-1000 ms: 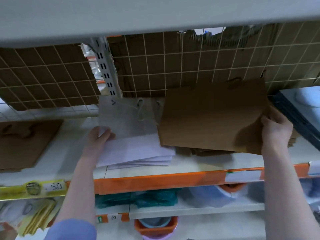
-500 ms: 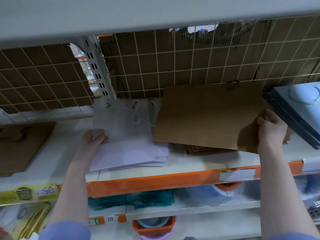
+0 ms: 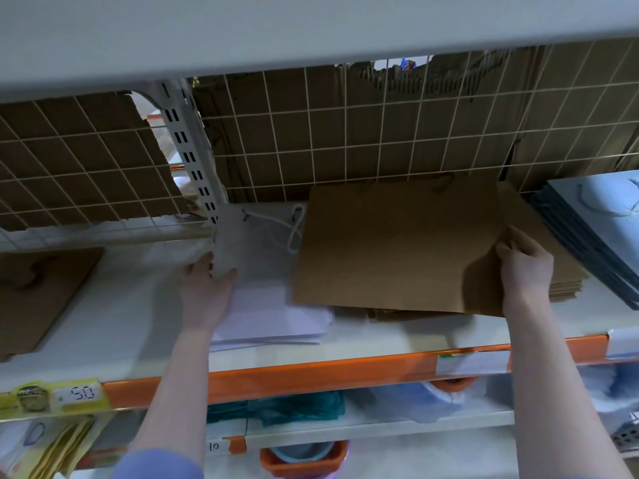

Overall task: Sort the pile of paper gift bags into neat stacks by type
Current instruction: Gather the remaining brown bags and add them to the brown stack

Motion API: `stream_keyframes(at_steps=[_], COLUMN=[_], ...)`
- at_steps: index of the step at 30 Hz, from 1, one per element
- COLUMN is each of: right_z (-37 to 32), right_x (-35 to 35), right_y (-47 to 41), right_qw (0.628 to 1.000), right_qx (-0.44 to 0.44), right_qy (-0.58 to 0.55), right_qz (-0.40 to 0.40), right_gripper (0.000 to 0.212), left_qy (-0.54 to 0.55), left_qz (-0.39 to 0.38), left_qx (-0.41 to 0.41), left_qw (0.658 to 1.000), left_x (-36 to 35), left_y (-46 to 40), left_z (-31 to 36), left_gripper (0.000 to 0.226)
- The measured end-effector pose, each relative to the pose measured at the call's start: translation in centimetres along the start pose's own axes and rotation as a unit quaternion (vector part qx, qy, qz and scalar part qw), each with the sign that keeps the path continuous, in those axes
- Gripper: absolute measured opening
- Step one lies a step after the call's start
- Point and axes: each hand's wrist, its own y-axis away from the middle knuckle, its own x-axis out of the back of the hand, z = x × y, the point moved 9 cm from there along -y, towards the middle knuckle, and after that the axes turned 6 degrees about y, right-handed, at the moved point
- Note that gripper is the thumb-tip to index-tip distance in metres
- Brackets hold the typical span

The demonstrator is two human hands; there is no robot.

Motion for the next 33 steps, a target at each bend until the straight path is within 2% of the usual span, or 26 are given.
stream_keyframes(at_steps=[2, 6, 10, 12, 17, 24, 29, 33], right_z=[0.1, 0.3, 0.7, 1.0, 1.3, -0.2, -0.4, 0.2], right_x=[0.0, 0.3, 0.7, 1.0, 2.7, 6.1, 5.6, 5.1], right_y=[-0.2, -0.5, -1.0, -1.7, -5.2, -12.2, -15.2, -16.0], right_qw=[1.0, 1.0, 1.0, 1.0, 0.999, 0.994, 0.985, 0.977], right_qx=[0.0, -0.004, -0.003, -0.003, 0.017, 0.064, 0.087, 0.114], right_qy=[0.001, -0.007, -0.022, -0.019, -0.023, -0.013, 0.025, 0.108], right_qz=[0.003, 0.011, 0.011, 0.002, -0.018, -0.091, -0.146, -0.143], right_gripper=[0.043, 0.042, 0.043, 0.043, 0.045, 0.047, 0.041, 0.039], left_qy=[-0.042, -0.103, -0.125, -0.132, -0.091, -0.111, -0.153, -0.177], left_qz=[0.043, 0.116, 0.092, 0.069, 0.022, 0.002, -0.004, -0.007], left_qx=[-0.024, -0.126, -0.225, -0.238, -0.232, -0.156, -0.095, -0.054], left_qw=[0.998, 0.98, 0.962, 0.96, 0.968, 0.981, 0.984, 0.983], left_x=[0.6, 0.8, -1.9, -3.8, -9.3, -17.5, -20.7, -21.7], left_y=[0.3, 1.3, 2.4, 3.3, 6.5, 9.9, 11.5, 11.5], left_z=[0.8, 4.5, 8.6, 10.4, 14.6, 19.0, 20.5, 19.7], left_gripper=[0.059, 0.044, 0.033, 0.029, 0.038, 0.044, 0.05, 0.053])
